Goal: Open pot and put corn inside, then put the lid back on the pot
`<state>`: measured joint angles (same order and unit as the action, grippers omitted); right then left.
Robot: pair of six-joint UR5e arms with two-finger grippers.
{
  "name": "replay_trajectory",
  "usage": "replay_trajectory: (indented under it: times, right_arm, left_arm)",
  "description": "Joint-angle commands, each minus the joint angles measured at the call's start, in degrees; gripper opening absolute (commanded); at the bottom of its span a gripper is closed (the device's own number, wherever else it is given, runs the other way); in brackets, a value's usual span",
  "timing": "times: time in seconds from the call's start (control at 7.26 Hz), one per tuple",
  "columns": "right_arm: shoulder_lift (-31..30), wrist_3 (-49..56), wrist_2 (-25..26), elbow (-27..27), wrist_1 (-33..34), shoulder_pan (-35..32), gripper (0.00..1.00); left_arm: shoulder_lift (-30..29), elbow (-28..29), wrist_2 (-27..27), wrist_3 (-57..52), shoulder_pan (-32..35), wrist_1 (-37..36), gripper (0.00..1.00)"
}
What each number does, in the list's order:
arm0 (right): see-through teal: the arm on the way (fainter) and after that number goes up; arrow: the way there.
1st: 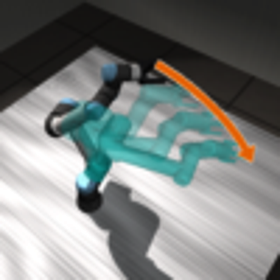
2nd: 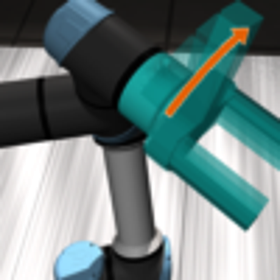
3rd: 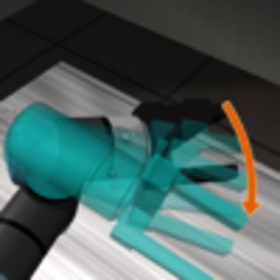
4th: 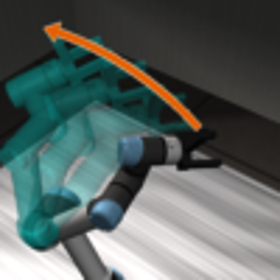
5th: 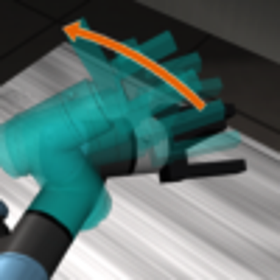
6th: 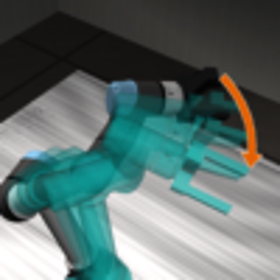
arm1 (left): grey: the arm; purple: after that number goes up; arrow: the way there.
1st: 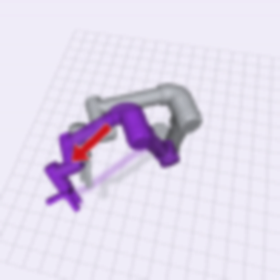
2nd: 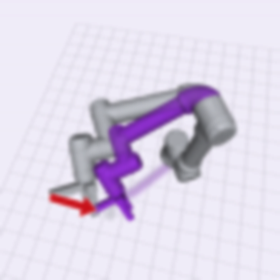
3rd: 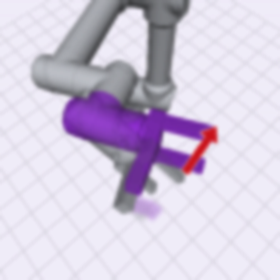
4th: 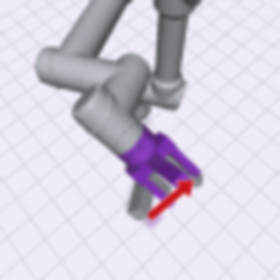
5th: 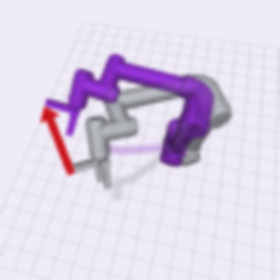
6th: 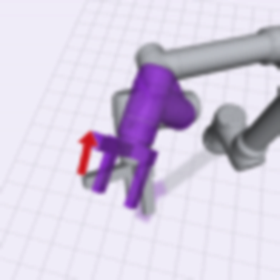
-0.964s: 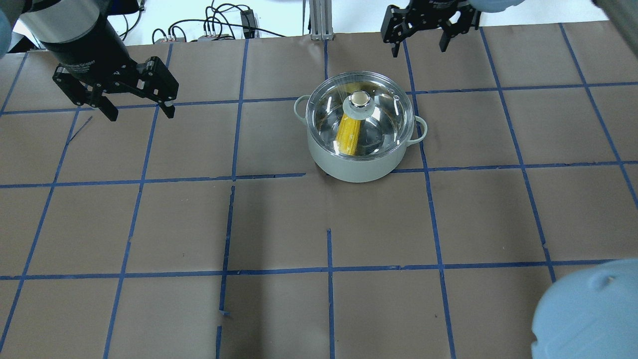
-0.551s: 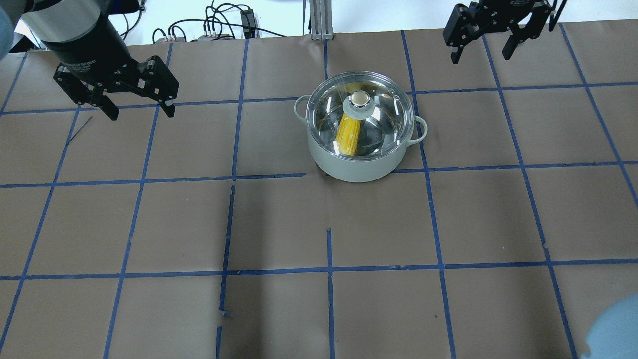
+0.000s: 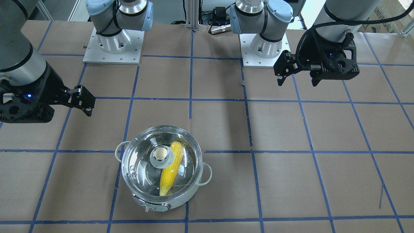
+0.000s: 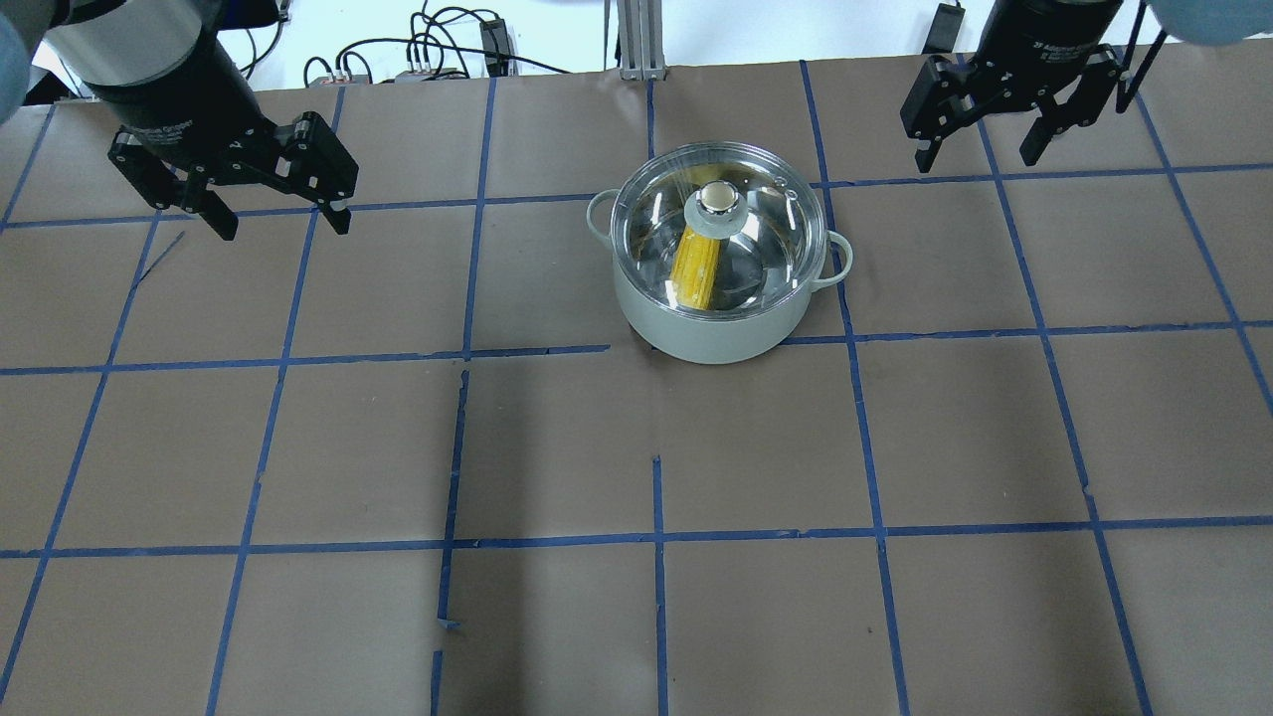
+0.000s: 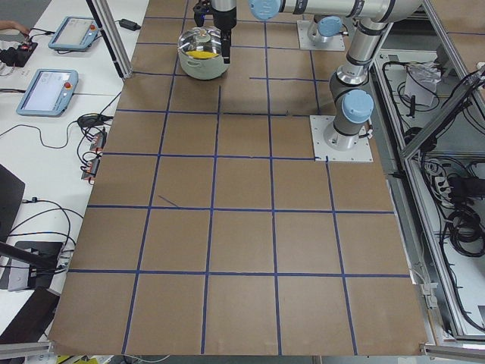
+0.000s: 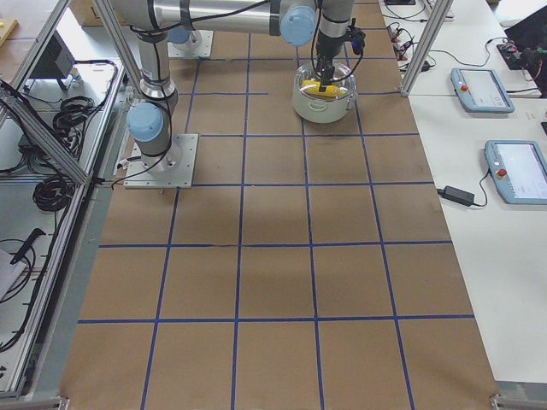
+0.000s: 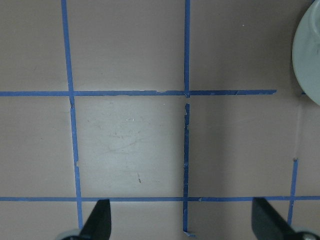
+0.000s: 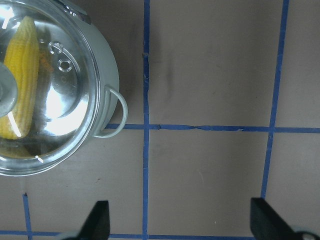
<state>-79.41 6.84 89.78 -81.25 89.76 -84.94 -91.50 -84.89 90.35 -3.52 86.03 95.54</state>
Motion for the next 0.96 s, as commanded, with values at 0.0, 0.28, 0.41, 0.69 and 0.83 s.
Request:
replay_trajectory:
  times: [0.0,0.28,0.41,0.69,0.83]
  right_arm:
    - [-1.8,-0.2,0.2,-3.4,4.2,0.0,1.0]
    - [-1.8,-0.4,0.1,-3.0,4.0,-0.1,1.0]
    - [-1.7,-0.6,0.0,-2.5,4.0,-0.5,1.0]
    - [-1.5,-1.6,0.3,-2.3,3.9,-2.3,1.0]
    - [-1.5,-1.7,0.5,-2.2,3.9,-2.3,1.0]
  left_arm:
    - [0.0,0.0,0.0,0.0,0.0,0.0,1.0]
    - [0.0,0.0,0.1,0.0,0.0,0.1,1.0]
    - [0.0,0.0,0.1,0.0,0.0,0.1,1.0]
    - [0.0,0.0,0.1,0.0,0.0,0.1,1.0]
    - [0.0,0.0,0.1,0.0,0.0,0.1,1.0]
